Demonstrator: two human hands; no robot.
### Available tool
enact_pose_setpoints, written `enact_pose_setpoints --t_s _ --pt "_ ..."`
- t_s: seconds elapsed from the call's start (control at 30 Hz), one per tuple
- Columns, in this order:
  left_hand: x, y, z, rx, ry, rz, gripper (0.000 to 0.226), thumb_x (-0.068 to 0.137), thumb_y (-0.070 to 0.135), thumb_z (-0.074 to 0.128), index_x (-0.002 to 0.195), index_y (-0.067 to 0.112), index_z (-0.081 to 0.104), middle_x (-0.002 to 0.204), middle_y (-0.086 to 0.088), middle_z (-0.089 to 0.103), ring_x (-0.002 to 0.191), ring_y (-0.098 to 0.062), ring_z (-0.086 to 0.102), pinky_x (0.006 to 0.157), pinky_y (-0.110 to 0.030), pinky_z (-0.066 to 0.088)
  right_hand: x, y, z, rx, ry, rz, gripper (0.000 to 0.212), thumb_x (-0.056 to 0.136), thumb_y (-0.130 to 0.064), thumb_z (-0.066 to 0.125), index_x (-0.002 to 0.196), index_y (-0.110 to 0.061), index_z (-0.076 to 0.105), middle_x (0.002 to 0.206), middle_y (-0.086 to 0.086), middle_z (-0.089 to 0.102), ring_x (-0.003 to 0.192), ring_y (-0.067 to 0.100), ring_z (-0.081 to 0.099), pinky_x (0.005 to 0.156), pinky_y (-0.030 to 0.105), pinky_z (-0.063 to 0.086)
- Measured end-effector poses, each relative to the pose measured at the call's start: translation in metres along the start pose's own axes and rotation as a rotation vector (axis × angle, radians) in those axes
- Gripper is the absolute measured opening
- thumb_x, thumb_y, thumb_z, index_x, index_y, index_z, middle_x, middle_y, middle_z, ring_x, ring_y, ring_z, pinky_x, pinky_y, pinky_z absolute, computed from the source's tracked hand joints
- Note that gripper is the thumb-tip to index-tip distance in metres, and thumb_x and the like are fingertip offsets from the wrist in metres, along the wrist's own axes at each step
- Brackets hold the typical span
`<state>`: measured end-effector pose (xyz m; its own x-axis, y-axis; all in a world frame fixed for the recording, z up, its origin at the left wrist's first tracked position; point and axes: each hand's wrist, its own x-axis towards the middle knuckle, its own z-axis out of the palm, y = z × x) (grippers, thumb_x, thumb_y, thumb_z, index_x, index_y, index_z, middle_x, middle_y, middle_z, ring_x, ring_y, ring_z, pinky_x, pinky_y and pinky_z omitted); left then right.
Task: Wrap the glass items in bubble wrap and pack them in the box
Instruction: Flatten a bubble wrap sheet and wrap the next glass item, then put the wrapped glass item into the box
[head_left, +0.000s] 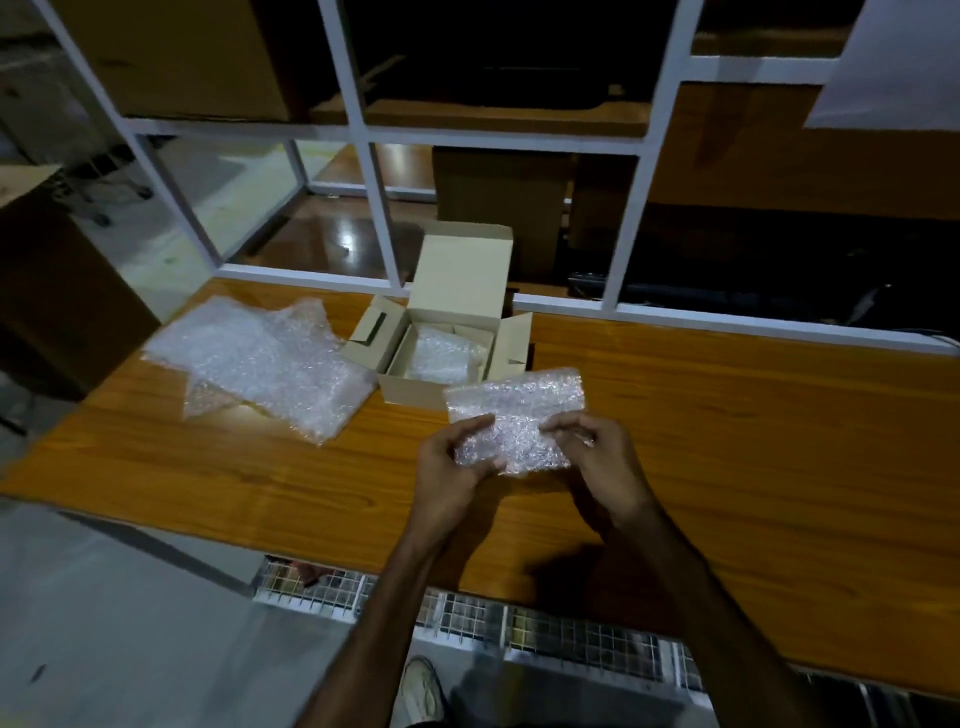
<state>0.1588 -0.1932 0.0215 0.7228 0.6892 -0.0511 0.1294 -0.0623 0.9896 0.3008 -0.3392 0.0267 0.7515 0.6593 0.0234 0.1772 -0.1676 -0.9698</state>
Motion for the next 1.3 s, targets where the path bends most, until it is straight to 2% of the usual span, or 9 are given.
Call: enact_pose_setpoints --t_s 0.1,0.23,0.33,0.4,0.57,0.77,1.0,1.13,1.3 --pt "0.008 0.004 -0.015 -0.059 0.019 0.002 0.055 0.079 -0.012 0.080 0.127 0.012 0.071 0.125 0.016 0.069 0.111 0.016 0.063 0.088 -0.019 0.059 0.008 -0.011 0.005 -0.058 -0.155 0.043 0.044 0.094 -0.006 0.073 0.134 -0.025 0.068 0.135 -0.030 0.056 0.121 -0.020 0.050 0.098 0.011 0.044" --pt "0.023 0.001 -0.033 -0.099 0.072 0.003 0.050 0.079 -0.012 0.081 0.120 0.016 0.074 0.123 0.007 0.071 0.115 -0.007 0.069 0.088 -0.032 0.064 0.026 -0.021 0.016 -0.004 -0.216 0.122 0.058 0.092 0.005 0.069 0.146 -0.014 0.056 0.136 -0.013 0.052 0.094 -0.023 0.060 0.073 0.005 0.052" --pt "0.036 -0.006 -0.046 0.087 0.123 0.117 0.032 0.087 0.003 0.081 0.113 0.021 0.076 0.115 0.011 0.068 0.109 0.002 0.064 0.091 -0.041 0.062 0.043 -0.029 0.026 -0.159 -0.216 0.089 0.048 0.093 -0.005 0.072 0.136 -0.024 0.065 0.145 -0.006 0.056 0.114 0.003 0.061 0.091 0.027 0.060" --pt "0.042 -0.010 -0.052 0.198 0.155 0.218 0.020 0.089 0.010 0.080 0.105 0.022 0.077 0.105 0.009 0.061 0.101 -0.002 0.059 0.085 -0.047 0.058 0.056 -0.033 0.034 -0.230 -0.199 0.081 0.034 0.094 -0.008 0.072 0.120 -0.031 0.070 0.136 -0.008 0.059 0.104 0.014 0.065 0.078 0.028 0.061" --pt "0.061 -0.007 -0.067 0.256 0.212 0.252 0.013 0.078 0.033 0.077 0.088 0.030 0.069 0.105 0.010 0.044 0.108 -0.020 0.048 0.086 -0.042 0.050 0.102 -0.043 0.039 -0.488 -0.216 -0.124 0.014 0.089 -0.021 0.080 0.097 -0.032 0.074 0.121 -0.009 0.052 0.114 0.009 0.051 0.093 0.027 0.048" --pt "0.088 -0.001 -0.075 0.035 0.074 0.325 0.015 0.099 -0.006 0.061 0.096 0.009 0.058 0.084 0.002 0.059 0.075 -0.003 0.059 0.061 -0.016 0.048 0.155 -0.067 0.045 -0.404 -0.289 -0.060 0.015 0.092 -0.013 0.076 0.097 -0.026 0.074 0.104 -0.006 0.070 0.098 0.005 0.064 0.085 0.031 0.054" --pt "0.113 -0.008 -0.073 -0.342 0.089 0.040 0.007 0.099 -0.002 0.065 0.104 0.001 0.062 0.098 -0.006 0.072 0.085 -0.042 0.075 0.066 -0.066 0.059 0.194 -0.074 0.046 -0.339 -0.327 0.110 0.011 0.093 -0.004 0.072 0.101 -0.011 0.068 0.108 0.013 0.070 0.092 0.032 0.073 0.074 0.046 0.064" --pt "0.128 -0.010 -0.073 -0.349 0.114 -0.018 0.009 0.093 -0.010 0.067 0.098 -0.003 0.068 0.109 -0.022 0.071 0.097 -0.042 0.074 0.068 -0.045 0.064 0.221 -0.067 0.039 -0.366 -0.374 0.071 0.019 0.092 0.011 0.066 0.087 -0.007 0.072 0.104 0.013 0.070 0.090 0.027 0.072 0.065 0.027 0.061" --pt "0.133 -0.024 -0.049 -0.043 0.182 0.114 0.017 0.085 0.003 0.065 0.092 0.017 0.073 0.111 -0.003 0.065 0.107 -0.026 0.068 0.077 -0.037 0.063 0.269 -0.046 0.026 -0.601 -0.550 -0.065 0.043 0.085 0.012 0.067 0.077 -0.029 0.077 0.106 0.002 0.075 0.103 0.020 0.069 0.089 0.044 0.061"
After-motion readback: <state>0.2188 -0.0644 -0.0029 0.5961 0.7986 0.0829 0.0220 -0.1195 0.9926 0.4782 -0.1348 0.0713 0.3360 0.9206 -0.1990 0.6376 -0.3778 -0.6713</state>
